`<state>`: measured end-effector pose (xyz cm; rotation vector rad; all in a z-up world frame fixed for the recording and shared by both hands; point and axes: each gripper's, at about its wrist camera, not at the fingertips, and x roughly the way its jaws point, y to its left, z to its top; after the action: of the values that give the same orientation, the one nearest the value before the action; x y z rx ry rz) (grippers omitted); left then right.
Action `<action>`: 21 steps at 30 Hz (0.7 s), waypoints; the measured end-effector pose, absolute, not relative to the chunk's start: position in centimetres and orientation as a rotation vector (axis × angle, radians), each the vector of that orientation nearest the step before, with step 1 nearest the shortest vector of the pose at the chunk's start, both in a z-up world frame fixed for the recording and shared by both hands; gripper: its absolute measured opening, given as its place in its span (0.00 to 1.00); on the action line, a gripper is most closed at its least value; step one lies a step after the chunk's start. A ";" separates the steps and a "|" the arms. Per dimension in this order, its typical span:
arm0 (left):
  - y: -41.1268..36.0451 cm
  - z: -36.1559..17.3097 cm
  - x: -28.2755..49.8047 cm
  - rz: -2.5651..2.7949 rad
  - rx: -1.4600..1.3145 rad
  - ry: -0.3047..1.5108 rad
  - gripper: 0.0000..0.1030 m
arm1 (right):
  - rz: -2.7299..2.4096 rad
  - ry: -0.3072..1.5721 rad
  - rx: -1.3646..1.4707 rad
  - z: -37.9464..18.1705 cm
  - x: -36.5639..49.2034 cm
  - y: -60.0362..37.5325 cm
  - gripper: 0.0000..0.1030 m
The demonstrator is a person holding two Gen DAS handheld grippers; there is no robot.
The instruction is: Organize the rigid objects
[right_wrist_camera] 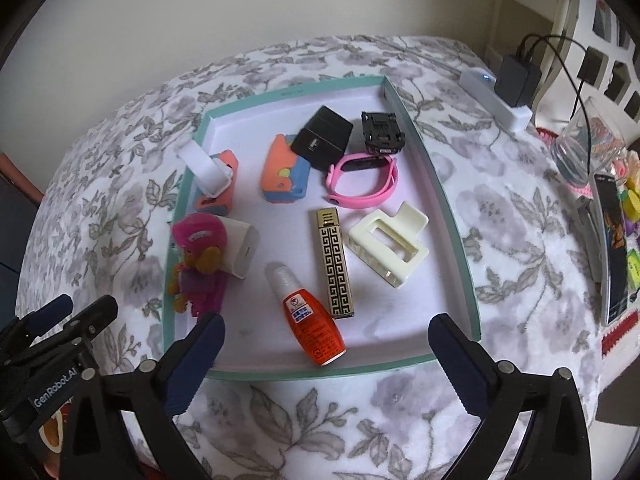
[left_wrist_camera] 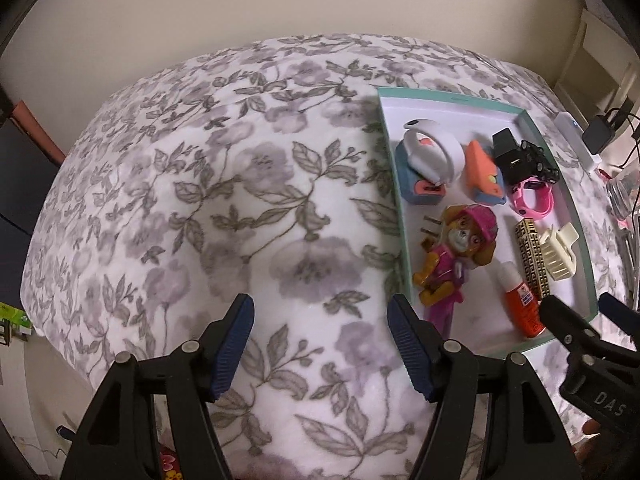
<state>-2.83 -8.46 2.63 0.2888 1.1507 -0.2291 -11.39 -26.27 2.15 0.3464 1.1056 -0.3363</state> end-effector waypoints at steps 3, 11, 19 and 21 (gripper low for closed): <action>-8.0 2.9 -3.1 -0.224 0.285 1.137 0.68 | -0.334 1.078 0.331 2.9 -11.7 -25.8 1.00; -7.1 4.1 -4.1 -0.235 0.255 1.092 0.68 | -0.323 1.005 0.300 4.8 -12.4 -24.7 1.00; -6.2 5.0 -4.6 -0.224 0.218 1.054 0.72 | -0.321 0.965 0.289 5.8 -13.2 -24.2 1.00; -6.1 5.2 -4.7 -0.222 0.216 1.046 0.72 | -0.321 0.956 0.285 6.0 -13.4 -24.0 1.00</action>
<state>-4.72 -6.12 5.22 0.2156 1.0465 -0.2218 -13.38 -24.02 6.00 0.2850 0.9556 -0.3214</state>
